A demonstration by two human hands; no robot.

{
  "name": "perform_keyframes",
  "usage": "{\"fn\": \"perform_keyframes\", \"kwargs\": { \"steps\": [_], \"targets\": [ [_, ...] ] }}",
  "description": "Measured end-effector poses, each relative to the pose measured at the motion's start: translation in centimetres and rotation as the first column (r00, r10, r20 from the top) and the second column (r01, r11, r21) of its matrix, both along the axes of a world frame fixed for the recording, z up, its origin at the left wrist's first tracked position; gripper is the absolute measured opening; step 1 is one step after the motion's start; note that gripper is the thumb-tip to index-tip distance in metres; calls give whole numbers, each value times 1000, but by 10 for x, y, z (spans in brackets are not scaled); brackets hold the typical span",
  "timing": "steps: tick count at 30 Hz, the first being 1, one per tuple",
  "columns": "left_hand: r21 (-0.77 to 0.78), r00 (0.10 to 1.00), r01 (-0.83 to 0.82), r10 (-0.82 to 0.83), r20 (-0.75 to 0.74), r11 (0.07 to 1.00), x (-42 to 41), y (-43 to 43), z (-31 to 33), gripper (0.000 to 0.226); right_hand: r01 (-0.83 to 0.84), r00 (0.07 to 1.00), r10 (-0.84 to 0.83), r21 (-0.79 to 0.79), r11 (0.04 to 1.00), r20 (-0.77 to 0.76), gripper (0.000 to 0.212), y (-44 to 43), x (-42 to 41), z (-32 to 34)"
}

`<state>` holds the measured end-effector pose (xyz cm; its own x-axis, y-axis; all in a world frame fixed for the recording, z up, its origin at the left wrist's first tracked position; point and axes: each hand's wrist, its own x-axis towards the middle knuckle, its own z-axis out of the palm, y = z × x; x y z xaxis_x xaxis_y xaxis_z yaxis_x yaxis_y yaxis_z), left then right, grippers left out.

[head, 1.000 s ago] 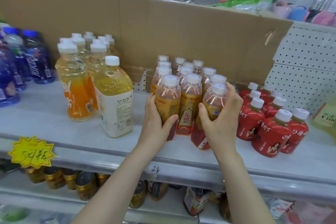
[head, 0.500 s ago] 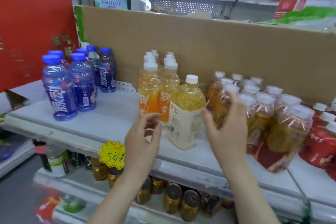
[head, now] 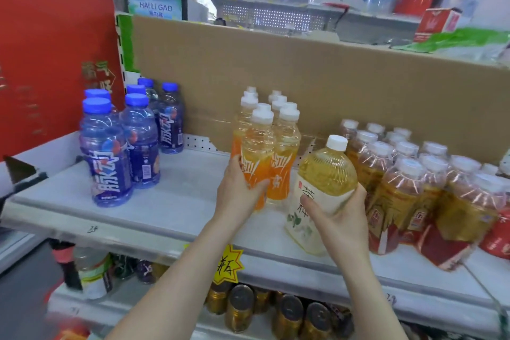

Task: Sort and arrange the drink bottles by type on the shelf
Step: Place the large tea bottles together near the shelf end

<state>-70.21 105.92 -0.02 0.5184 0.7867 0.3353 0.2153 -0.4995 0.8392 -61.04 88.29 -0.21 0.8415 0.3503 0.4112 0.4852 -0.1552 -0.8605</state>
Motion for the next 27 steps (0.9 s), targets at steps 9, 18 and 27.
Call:
{"fn": "perform_keyframes", "kwargs": {
  "steps": [9, 18, 27],
  "targets": [
    [71, 998, 11, -7, -56, 997, -22, 32, -2, 55, 58, 998, -57, 17, 998, -28, 81, 0, -7, 5],
    [-12, 998, 2, -2, -64, 1000, -28, 49, 3, 63, 87, 994, -85, 28, 996, -74, 78, 7, -18, 3],
    [-1, 997, 31, -31, -70, 1000, -8, 37, 5, 68, 111, 991, -107, 47, 993, -85, 78, 10, -21, 3]
  ]
}}
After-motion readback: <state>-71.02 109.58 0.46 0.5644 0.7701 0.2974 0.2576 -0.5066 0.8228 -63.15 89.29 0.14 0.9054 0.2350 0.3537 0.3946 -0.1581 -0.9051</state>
